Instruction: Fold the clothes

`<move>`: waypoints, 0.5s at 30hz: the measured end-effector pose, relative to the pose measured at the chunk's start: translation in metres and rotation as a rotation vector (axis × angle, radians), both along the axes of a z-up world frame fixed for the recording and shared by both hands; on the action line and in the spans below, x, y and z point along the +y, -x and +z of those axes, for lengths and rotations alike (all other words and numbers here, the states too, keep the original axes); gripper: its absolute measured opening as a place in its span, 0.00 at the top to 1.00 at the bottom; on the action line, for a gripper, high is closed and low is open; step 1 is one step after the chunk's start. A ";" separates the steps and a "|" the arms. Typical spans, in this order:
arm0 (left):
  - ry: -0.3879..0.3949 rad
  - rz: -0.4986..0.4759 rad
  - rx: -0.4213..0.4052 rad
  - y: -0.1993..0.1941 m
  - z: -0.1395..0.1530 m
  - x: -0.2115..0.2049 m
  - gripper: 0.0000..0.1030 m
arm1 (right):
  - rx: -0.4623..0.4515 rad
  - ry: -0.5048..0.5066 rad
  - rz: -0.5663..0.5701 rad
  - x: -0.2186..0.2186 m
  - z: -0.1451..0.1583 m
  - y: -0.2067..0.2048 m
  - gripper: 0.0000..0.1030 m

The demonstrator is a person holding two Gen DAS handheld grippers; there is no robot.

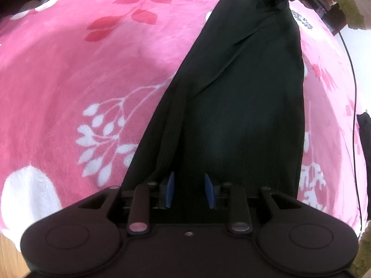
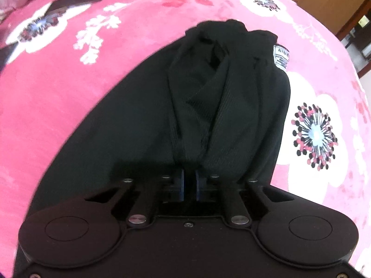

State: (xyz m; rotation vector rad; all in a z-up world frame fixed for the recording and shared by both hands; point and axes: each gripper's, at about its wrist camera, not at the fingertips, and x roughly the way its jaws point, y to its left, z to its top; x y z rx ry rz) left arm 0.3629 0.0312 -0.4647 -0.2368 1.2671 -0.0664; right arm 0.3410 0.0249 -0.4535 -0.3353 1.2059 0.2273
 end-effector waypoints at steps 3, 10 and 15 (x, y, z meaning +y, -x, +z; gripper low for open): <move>0.000 -0.005 -0.002 0.000 0.000 0.000 0.74 | -0.006 -0.049 -0.020 -0.002 0.010 -0.003 0.93; 0.000 -0.012 -0.005 0.001 0.000 0.001 0.74 | -0.019 -0.157 -0.080 -0.003 0.032 -0.015 0.93; -0.004 -0.019 -0.007 0.002 0.001 0.000 0.74 | -0.007 -0.246 -0.135 0.001 0.027 -0.026 0.93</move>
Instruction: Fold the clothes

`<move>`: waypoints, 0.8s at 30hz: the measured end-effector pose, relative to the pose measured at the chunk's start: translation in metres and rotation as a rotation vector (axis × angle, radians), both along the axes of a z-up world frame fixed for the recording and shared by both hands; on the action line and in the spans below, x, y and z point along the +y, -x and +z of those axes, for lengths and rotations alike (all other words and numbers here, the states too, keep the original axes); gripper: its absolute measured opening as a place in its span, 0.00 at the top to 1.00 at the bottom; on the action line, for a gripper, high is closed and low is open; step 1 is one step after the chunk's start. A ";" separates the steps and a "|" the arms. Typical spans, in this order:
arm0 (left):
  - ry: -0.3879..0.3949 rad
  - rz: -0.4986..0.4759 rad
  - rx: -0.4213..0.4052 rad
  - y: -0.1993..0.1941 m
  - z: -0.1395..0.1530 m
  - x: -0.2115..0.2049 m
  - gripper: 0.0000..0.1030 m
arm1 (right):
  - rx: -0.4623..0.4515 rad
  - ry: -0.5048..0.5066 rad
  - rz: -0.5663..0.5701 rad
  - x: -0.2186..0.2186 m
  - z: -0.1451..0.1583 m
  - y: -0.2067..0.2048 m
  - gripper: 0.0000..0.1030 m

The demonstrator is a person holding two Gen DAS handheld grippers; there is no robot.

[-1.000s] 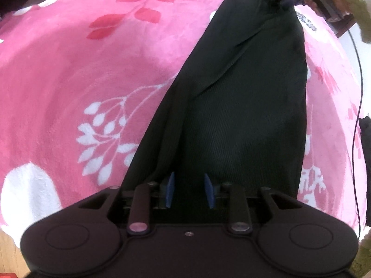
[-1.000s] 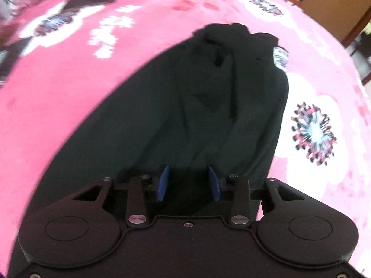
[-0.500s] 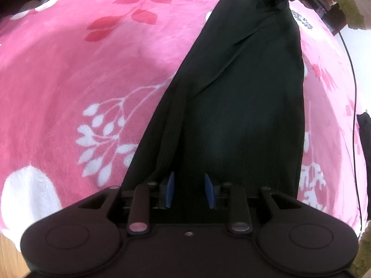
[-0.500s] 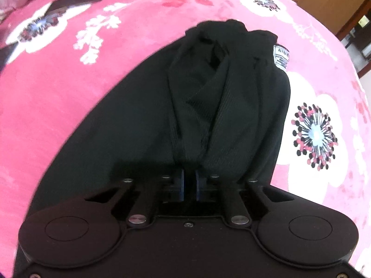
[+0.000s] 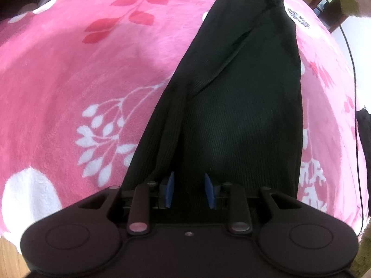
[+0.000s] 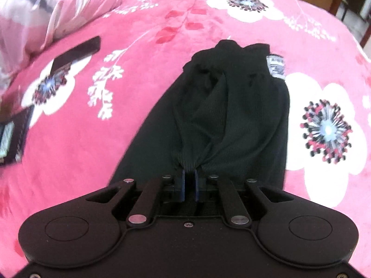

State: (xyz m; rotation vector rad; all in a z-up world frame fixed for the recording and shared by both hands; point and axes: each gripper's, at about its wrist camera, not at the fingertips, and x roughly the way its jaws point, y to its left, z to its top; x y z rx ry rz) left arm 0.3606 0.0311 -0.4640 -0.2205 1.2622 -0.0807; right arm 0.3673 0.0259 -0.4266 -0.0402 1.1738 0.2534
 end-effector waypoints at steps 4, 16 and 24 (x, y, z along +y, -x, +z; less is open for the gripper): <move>0.000 0.001 0.002 0.001 0.001 0.000 0.74 | -0.001 -0.039 -0.001 0.012 -0.009 -0.003 0.93; -0.002 0.010 0.010 0.003 0.001 0.000 0.74 | -0.028 -0.133 0.019 0.039 -0.027 -0.013 0.93; -0.013 0.001 0.016 0.005 0.002 -0.002 0.74 | -0.038 -0.190 0.067 0.046 -0.015 -0.017 0.68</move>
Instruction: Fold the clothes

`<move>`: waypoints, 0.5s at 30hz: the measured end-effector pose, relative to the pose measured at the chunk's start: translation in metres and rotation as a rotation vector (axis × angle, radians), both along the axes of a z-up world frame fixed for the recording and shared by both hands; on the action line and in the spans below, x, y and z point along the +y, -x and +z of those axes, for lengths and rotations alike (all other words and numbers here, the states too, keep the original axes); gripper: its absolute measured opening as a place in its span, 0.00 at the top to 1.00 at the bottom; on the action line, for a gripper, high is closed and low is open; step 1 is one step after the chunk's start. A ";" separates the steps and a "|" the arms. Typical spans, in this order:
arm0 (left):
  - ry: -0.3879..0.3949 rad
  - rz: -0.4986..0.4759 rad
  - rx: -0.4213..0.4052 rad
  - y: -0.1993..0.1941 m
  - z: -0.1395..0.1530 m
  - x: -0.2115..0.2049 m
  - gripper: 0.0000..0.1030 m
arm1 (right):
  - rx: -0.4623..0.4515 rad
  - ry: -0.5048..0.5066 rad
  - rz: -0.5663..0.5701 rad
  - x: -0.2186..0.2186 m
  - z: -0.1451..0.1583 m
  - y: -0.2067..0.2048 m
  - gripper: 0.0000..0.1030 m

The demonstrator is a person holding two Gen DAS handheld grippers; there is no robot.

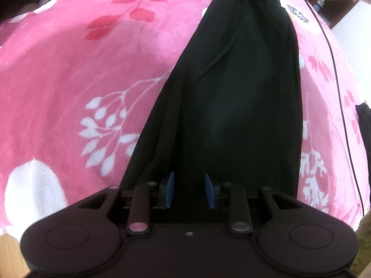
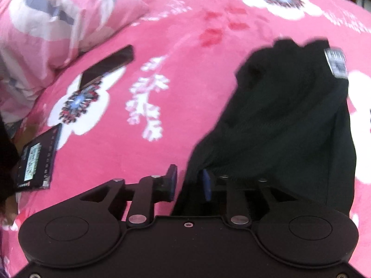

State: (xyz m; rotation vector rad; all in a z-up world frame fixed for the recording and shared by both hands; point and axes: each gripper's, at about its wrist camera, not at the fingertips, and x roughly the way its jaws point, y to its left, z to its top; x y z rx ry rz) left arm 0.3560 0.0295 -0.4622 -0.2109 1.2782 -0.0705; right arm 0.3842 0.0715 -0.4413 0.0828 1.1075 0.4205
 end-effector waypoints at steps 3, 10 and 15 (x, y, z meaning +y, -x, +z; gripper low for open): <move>-0.004 0.004 0.002 -0.001 -0.001 -0.001 0.74 | -0.037 0.010 0.016 -0.005 0.019 0.004 0.62; -0.004 0.041 0.028 0.000 0.000 0.001 0.74 | -0.143 -0.036 0.202 -0.019 0.072 0.049 0.62; -0.026 0.048 0.036 0.010 0.001 0.001 0.74 | -0.029 0.054 0.362 -0.009 0.050 0.093 0.70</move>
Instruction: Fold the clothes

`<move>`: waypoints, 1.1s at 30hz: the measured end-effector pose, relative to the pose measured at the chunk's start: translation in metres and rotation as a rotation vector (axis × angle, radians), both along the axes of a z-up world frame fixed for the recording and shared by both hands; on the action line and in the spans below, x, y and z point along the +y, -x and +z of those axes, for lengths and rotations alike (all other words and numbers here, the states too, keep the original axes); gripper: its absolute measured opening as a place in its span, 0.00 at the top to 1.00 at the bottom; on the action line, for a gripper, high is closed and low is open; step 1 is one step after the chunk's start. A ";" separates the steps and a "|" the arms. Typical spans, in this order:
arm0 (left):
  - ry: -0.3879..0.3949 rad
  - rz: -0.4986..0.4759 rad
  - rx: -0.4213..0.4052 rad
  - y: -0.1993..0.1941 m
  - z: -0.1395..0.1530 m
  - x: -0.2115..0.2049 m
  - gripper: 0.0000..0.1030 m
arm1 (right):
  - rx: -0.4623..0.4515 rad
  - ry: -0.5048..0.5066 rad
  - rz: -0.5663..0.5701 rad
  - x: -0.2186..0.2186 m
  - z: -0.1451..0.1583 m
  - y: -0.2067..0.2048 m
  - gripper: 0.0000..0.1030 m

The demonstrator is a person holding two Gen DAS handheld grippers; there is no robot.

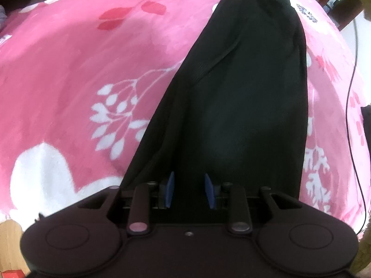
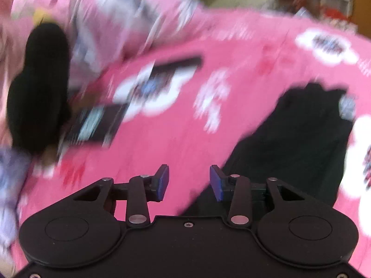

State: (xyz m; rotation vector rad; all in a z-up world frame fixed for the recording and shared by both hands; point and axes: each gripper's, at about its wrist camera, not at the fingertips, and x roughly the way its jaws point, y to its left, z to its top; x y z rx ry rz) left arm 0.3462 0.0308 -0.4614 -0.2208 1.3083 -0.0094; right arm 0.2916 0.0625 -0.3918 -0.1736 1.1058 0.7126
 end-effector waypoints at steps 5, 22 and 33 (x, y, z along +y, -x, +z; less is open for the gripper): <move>-0.030 -0.012 -0.001 0.006 0.001 -0.005 0.74 | -0.013 0.212 0.199 0.026 -0.050 0.042 0.89; -0.004 0.066 -0.077 -0.022 0.052 -0.020 0.68 | -0.122 0.154 0.350 -0.003 -0.027 0.064 0.89; -0.006 0.174 -0.116 -0.175 0.006 -0.076 0.68 | -0.239 0.087 -0.015 -0.083 -0.004 -0.104 0.63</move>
